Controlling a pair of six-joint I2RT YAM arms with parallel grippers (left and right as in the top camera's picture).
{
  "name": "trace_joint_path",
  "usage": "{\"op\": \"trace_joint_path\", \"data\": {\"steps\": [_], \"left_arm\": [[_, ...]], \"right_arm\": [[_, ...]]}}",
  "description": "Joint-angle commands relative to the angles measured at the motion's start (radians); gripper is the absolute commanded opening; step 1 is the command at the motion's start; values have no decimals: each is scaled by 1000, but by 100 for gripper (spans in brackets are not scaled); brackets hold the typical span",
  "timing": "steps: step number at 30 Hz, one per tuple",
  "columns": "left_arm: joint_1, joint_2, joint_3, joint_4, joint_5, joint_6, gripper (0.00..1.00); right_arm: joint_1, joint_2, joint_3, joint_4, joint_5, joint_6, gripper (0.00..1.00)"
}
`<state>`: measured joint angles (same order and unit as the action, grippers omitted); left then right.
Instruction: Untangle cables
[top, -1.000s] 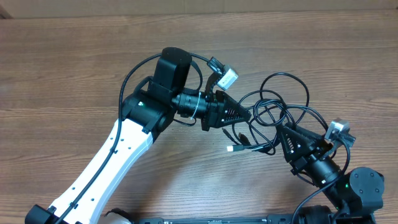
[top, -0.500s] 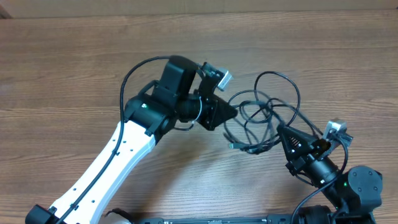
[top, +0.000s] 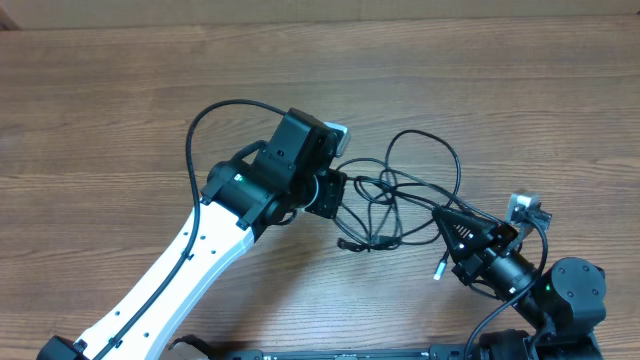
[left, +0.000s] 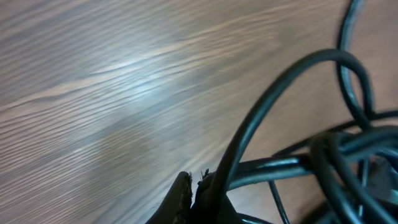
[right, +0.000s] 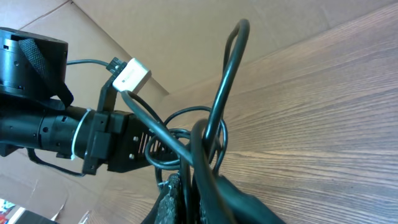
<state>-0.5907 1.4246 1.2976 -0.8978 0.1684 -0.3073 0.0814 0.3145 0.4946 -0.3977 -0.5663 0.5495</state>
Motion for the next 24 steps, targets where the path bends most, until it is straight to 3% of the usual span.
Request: {"op": "trace_joint_path", "data": {"steps": [1,6,13,14,16,19,20,24], "left_arm": [[83,13,-18,-55,-545,-83,4],[83,13,-18,-63,-597,-83,4],[83,13,-18,-61,-533,-82,4],[82,13,-18,-61,-525,-82,4],[83,13,-18,-56,-471,-81,4],[82,13,-18,-42,-406,-73,4],[82,13,-18,-27,-366,-63,4],[82,13,-18,40,-192,-6,4]], "right_arm": [[-21,-42,30,37,102,-10,4],[-21,-42,30,37,102,-9,4],[-21,-42,30,37,105,-9,5],[-21,-42,30,37,106,-9,10],[-21,-42,30,37,107,-9,45],[-21,-42,30,37,110,-8,62],[-21,-42,30,37,110,-8,72],[-21,-42,30,37,110,-8,83]]}}
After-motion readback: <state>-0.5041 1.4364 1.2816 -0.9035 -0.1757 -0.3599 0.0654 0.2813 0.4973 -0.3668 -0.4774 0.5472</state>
